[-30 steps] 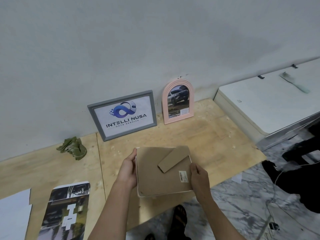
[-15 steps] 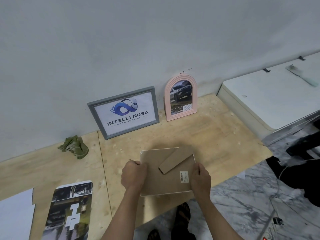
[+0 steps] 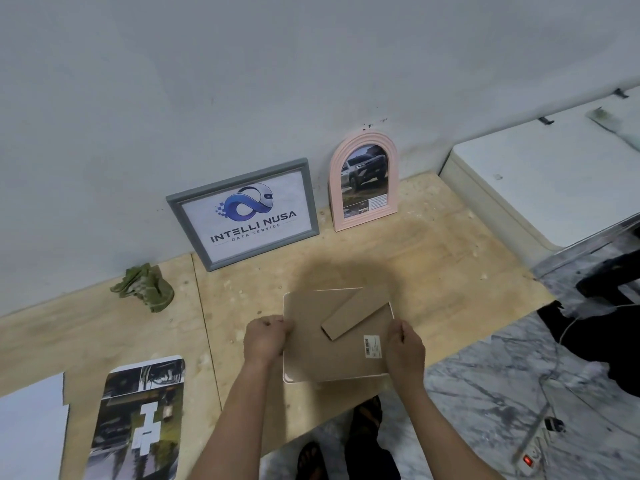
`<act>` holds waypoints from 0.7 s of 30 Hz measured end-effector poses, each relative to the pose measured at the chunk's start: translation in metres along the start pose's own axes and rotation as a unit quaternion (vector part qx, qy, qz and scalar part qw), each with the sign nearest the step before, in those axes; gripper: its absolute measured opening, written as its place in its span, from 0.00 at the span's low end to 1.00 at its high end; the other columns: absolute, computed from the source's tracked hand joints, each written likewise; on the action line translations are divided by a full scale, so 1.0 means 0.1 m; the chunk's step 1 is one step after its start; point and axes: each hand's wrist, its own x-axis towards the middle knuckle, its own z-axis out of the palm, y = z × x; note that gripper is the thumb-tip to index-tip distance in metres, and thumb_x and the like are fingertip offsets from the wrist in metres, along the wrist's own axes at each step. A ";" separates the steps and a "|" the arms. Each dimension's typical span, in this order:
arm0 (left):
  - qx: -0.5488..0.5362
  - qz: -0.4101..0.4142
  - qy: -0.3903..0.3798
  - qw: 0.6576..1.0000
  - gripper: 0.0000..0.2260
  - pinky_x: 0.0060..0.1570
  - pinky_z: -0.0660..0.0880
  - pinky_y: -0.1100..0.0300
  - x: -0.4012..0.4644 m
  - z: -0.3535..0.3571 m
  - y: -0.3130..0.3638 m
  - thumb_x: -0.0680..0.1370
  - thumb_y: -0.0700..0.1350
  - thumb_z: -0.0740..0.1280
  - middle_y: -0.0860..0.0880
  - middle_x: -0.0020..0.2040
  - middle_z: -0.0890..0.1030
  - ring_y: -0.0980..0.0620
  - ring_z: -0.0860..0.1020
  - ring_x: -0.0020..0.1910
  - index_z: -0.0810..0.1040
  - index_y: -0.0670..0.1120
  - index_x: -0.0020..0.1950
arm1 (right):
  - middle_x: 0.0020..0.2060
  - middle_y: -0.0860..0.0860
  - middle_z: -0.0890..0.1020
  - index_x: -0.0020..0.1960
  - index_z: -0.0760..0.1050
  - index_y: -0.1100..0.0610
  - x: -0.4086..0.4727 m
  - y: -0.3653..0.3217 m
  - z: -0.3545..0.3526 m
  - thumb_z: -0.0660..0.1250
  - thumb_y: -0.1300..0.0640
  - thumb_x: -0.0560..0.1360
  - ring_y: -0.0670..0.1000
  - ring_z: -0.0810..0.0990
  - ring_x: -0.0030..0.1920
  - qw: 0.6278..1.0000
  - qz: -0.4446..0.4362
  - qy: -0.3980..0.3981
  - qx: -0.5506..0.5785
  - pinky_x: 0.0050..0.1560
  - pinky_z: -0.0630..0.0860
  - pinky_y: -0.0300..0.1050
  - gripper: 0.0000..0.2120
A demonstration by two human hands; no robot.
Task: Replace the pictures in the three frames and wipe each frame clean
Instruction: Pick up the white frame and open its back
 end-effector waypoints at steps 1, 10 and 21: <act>-0.048 -0.027 -0.033 0.998 0.04 0.32 0.72 0.56 0.03 -0.05 -0.03 0.73 0.39 0.72 0.45 0.34 0.80 0.46 0.75 0.32 0.83 0.43 0.39 | 0.33 0.54 0.76 0.39 0.71 0.61 0.03 0.02 -0.01 0.53 0.52 0.83 0.55 0.74 0.36 1.000 0.014 -0.011 0.008 0.36 0.67 0.47 0.19; -0.127 -0.097 -0.125 0.979 0.08 0.20 0.67 0.65 0.19 -0.37 -0.56 0.79 0.37 0.69 0.51 0.26 0.67 0.56 0.65 0.21 0.76 0.43 0.57 | 0.38 0.53 0.77 0.39 0.71 0.56 0.19 0.23 0.10 0.53 0.50 0.83 0.53 0.75 0.41 0.994 0.059 -0.093 -0.011 0.41 0.68 0.48 0.17; -0.143 -0.107 -0.051 0.983 0.17 0.26 0.64 0.59 0.26 -0.57 -0.89 0.75 0.42 0.73 0.47 0.31 0.73 0.51 0.69 0.26 0.78 0.39 0.62 | 0.30 0.50 0.69 0.31 0.62 0.53 0.24 0.20 0.05 0.55 0.55 0.81 0.52 0.68 0.35 0.995 0.013 -0.052 -0.090 0.32 0.61 0.45 0.19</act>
